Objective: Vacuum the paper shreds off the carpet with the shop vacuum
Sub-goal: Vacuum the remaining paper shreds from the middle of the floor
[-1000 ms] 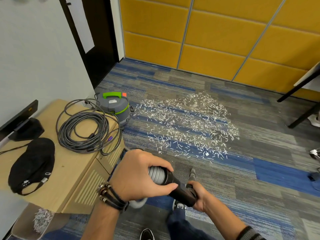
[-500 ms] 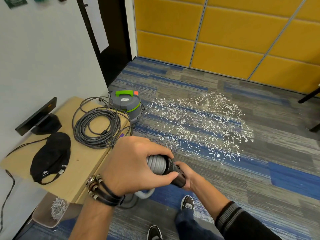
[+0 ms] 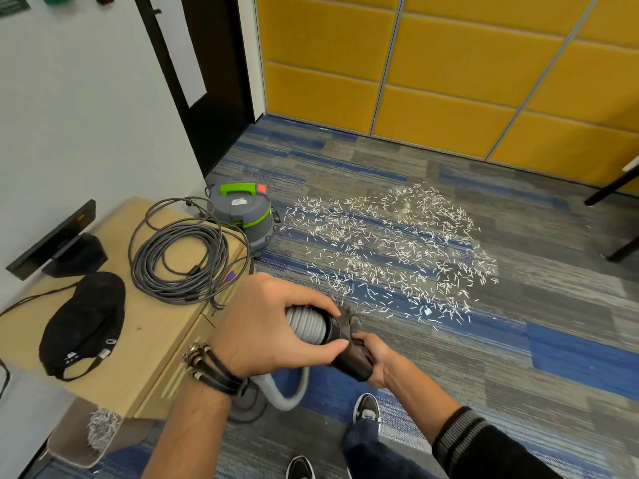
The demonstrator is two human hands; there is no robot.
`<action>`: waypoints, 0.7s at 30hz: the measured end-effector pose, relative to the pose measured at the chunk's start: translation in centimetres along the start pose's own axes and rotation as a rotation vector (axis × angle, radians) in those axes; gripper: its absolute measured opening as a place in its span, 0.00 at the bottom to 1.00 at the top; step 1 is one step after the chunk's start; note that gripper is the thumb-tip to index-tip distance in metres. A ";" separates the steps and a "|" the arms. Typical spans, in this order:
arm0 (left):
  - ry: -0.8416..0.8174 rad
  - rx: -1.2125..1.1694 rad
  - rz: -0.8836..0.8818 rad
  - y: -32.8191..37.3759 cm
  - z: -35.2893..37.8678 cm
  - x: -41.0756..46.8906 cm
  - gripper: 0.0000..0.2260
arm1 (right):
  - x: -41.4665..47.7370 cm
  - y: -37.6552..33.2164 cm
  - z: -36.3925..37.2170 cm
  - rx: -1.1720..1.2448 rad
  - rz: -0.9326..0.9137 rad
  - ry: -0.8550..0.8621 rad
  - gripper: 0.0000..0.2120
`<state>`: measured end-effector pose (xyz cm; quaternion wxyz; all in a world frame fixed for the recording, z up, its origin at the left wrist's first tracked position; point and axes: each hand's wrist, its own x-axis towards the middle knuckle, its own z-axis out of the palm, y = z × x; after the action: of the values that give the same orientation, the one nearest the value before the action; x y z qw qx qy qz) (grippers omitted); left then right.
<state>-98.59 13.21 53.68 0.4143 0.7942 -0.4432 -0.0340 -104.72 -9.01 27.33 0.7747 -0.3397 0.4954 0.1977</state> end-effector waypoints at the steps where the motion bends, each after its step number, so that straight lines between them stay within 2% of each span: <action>1: 0.026 0.022 0.002 0.1 -0.3 0.1 0.12 | 0.7 -0.3 0.1 -0.004 -0.006 -0.012 0.13; 4: 0.044 0.090 0.031 0.8 -0.5 0.1 0.12 | 2.2 -0.7 1.6 -0.051 -0.018 -0.091 0.17; 7: 0.005 0.153 0.073 1.4 0.2 0.1 0.12 | 3.6 -0.6 3.0 -0.092 -0.005 -0.172 0.29; 8: -0.001 0.163 0.070 1.4 0.4 0.1 0.12 | 3.9 -0.3 3.2 -0.105 0.015 -0.181 0.30; 11: -0.010 0.144 0.038 1.1 0.6 0.0 0.12 | 3.2 0.6 3.2 -0.089 0.033 -0.161 0.27; 15: -0.027 0.077 0.033 1.4 1.4 0.1 0.13 | 3.8 1.1 0.7 -0.075 0.013 -0.088 0.32; 21: -0.046 0.018 0.043 1.7 2.2 0.7 0.13 | 0.4 0.2 -1.9 0.037 0.024 -0.024 0.22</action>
<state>-100.24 10.91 53.65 0.3975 0.7871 -0.4699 -0.0393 -105.87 -10.23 26.33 0.7843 -0.3170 0.4938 0.2015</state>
